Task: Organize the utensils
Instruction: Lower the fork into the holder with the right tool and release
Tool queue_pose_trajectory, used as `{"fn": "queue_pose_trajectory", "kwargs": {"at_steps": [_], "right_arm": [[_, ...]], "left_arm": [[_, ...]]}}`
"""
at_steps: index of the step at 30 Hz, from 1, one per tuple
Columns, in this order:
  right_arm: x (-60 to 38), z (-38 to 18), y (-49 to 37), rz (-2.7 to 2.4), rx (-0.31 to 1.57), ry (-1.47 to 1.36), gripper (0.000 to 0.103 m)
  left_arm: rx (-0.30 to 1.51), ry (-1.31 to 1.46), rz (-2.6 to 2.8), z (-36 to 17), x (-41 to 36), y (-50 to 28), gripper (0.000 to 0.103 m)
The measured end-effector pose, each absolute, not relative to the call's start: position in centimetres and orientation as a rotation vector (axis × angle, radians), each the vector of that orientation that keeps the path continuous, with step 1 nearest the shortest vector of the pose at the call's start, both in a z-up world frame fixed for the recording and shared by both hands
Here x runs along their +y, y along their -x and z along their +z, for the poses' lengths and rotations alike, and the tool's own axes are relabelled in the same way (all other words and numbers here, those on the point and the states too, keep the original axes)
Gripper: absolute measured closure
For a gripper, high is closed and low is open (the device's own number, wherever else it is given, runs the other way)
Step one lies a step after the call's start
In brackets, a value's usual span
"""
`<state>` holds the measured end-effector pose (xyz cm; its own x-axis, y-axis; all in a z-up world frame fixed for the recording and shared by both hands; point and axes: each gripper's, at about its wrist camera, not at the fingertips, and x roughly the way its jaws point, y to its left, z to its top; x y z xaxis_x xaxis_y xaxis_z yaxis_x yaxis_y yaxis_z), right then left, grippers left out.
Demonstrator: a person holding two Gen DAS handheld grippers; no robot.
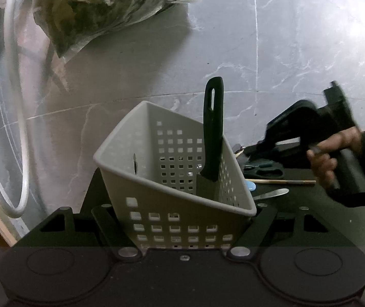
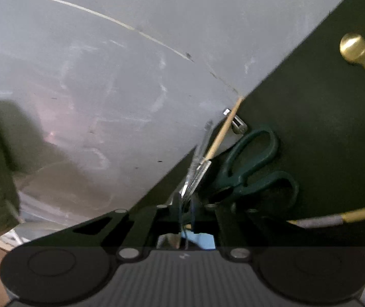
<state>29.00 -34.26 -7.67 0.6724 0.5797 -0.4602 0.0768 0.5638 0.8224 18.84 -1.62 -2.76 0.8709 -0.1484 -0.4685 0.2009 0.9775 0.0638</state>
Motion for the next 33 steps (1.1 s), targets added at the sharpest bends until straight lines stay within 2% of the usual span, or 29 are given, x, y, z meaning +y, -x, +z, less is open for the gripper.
{"fn": "queue_pose_trajectory", "kwargs": {"at_steps": [9,21,24,33], "right_arm": [[-34.4,-0.8,-24.1,0.341,0.604,-0.762,0.102],[-28.3,14.6,-18.5,0.634,0.231,-0.529,0.101],[-25.9,15.3,-17.7,0.711,0.216,-0.445,0.101],[-22.3,11.1,-18.0,0.796,0.314,-0.413,0.101]], "left_arm": [[0.464,-0.120,-0.225,-3.1,-0.9,-18.7,0.026],[0.449,-0.127,-0.257,-3.3,-0.6,-18.9,0.026],[0.450,-0.127,-0.256,-3.3,-0.5,-18.8,0.026],[0.456,-0.134,-0.250,-3.1,-0.8,-19.0,0.026]]}}
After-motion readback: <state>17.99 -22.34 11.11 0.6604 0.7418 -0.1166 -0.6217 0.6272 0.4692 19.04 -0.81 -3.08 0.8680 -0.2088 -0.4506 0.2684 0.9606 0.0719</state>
